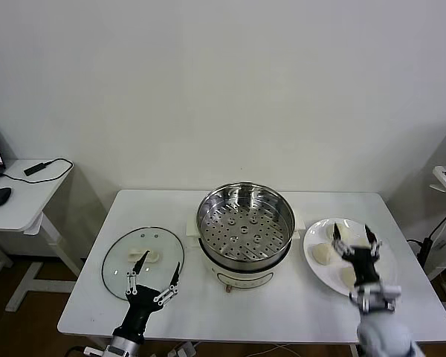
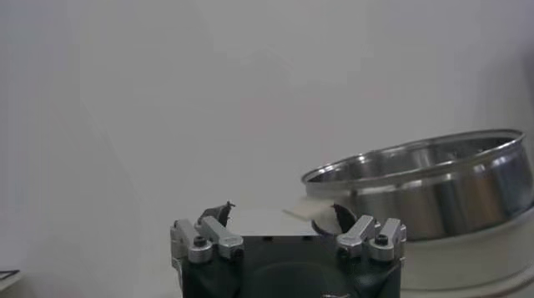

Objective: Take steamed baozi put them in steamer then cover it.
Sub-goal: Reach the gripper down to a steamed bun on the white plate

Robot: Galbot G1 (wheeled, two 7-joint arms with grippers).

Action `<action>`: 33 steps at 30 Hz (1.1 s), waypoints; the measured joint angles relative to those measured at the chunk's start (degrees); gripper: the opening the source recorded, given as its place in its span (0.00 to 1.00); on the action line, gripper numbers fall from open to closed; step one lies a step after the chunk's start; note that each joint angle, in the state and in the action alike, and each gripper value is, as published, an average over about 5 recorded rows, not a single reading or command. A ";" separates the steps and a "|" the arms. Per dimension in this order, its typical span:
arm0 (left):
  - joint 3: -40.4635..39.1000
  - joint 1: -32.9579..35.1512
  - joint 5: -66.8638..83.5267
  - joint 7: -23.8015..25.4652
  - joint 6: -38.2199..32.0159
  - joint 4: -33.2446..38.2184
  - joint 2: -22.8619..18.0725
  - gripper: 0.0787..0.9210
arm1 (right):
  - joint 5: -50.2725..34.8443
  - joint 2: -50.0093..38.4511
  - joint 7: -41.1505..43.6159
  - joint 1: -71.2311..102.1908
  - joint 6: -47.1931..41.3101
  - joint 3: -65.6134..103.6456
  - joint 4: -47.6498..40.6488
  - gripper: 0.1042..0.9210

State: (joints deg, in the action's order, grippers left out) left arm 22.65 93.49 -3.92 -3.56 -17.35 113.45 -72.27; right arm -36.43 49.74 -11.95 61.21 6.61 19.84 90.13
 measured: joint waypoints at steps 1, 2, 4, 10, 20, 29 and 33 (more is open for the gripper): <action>0.00 0.05 -0.02 -0.02 0.00 0.06 -0.05 0.88 | -0.65 -1.17 1.35 -2.34 -0.75 -1.39 -1.70 0.88; 0.00 0.09 -0.03 -0.03 0.00 0.12 -0.09 0.88 | -1.15 -2.29 2.96 -4.60 -1.48 -2.81 -3.34 0.88; 0.01 0.14 -0.05 -0.05 -0.01 0.24 -0.16 0.88 | -1.76 -4.59 7.09 -9.15 -2.90 -6.03 -6.67 0.88; 0.10 0.08 -0.07 -0.16 0.00 0.61 -0.09 0.88 | -0.35 -10.35 23.61 -23.72 -5.08 -18.38 -16.21 0.88; 0.38 -0.05 -0.08 -0.66 0.10 0.89 -0.17 0.88 | 9.64 -12.91 52.69 -47.30 -4.32 -40.41 -30.70 0.88; 0.55 0.22 -0.32 -0.73 0.06 1.03 -0.54 0.88 | 24.82 -9.55 70.43 -58.61 -1.27 -49.97 -42.09 0.88; 0.69 0.29 -0.41 -0.76 0.01 1.07 -0.63 0.88 | 30.62 -7.47 74.04 -61.13 0.12 -52.43 -46.13 0.88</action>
State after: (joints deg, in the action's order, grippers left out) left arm 23.35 93.79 -4.33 -4.32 -17.34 114.53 -72.90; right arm -5.81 42.27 62.09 0.09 6.73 -32.59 44.00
